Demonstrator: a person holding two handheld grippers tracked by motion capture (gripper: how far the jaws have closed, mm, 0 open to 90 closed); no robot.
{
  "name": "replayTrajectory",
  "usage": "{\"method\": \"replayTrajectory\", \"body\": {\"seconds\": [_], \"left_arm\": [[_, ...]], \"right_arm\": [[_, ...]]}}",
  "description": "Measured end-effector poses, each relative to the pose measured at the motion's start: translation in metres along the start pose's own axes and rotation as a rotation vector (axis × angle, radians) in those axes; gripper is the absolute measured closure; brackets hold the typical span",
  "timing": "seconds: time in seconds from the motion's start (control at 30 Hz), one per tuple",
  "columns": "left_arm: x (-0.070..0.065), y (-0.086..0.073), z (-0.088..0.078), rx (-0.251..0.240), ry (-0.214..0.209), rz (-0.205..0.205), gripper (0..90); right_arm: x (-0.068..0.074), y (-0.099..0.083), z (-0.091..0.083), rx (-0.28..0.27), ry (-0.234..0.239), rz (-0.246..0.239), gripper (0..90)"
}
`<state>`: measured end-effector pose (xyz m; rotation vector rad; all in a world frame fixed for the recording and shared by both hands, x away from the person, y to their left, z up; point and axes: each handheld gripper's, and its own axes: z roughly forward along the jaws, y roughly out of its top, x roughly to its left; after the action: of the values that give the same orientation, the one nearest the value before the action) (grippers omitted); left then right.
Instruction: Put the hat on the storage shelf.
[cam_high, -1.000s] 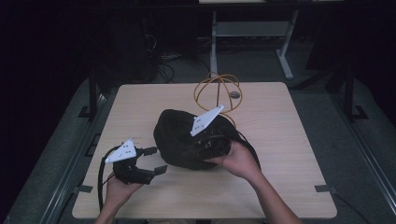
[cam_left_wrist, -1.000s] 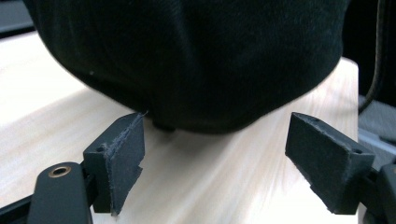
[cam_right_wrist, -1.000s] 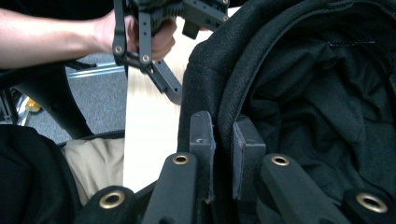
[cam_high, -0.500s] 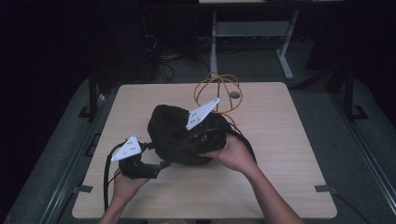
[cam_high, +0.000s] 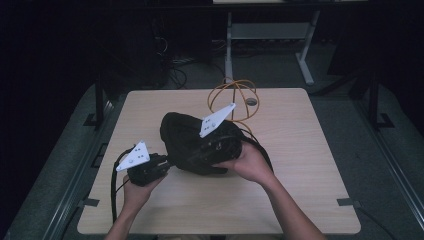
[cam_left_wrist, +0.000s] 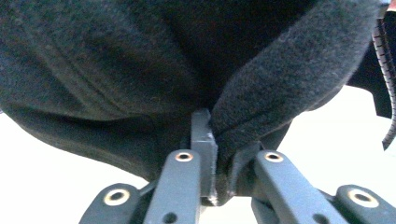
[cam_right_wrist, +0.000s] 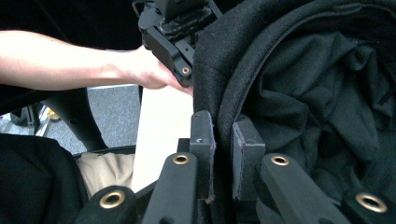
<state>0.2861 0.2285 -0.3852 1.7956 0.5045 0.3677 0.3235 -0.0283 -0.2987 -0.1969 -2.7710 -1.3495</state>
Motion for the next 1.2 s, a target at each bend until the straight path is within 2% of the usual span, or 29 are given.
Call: {"method": "replayTrajectory", "body": {"seconds": [0.27, 0.37, 0.43, 0.47, 0.57, 0.67, 0.87, 1.0, 1.07, 1.2], "left_arm": [[-0.002, 0.031, -0.007, 0.017, 0.034, 0.082, 85.9], [-0.003, 0.043, -0.012, -0.004, 0.050, 0.089, 85.9], [-0.002, 0.052, -0.016, 0.009, 0.071, 0.110, 86.0], [-0.002, 0.056, -0.017, 0.009, 0.076, 0.108, 86.0], [-0.002, 0.068, -0.019, 0.019, 0.076, 0.117, 86.1], [-0.003, 0.078, -0.019, 0.044, 0.089, 0.143, 86.1], [0.008, 0.089, -0.029, 0.030, 0.090, 0.122, 86.1], [0.013, 0.094, -0.033, 0.036, 0.095, 0.122, 86.1], [0.015, 0.097, -0.033, 0.035, 0.095, 0.121, 86.1], [0.017, 0.101, -0.032, 0.053, 0.096, 0.133, 86.1]], "right_arm": [[-0.004, -0.005, -0.016, -0.081, -0.011, 0.042, 77.6], [-0.005, -0.007, -0.021, -0.096, -0.017, 0.050, 76.4], [-0.006, -0.009, -0.022, -0.102, -0.016, 0.055, 76.8], [-0.006, -0.009, -0.023, -0.103, -0.023, 0.048, 76.6], [-0.006, -0.012, -0.021, -0.124, -0.005, 0.064, 73.9], [-0.006, -0.015, -0.020, -0.132, -0.011, 0.065, 71.3], [-0.006, -0.029, -0.033, -0.147, -0.064, 0.087, 59.1], [-0.007, -0.040, -0.041, -0.128, -0.101, 0.105, 50.5], [-0.007, -0.047, -0.044, -0.136, -0.099, 0.114, 47.6], [-0.006, -0.061, -0.050, -0.141, -0.128, 0.125, 42.7]]}}
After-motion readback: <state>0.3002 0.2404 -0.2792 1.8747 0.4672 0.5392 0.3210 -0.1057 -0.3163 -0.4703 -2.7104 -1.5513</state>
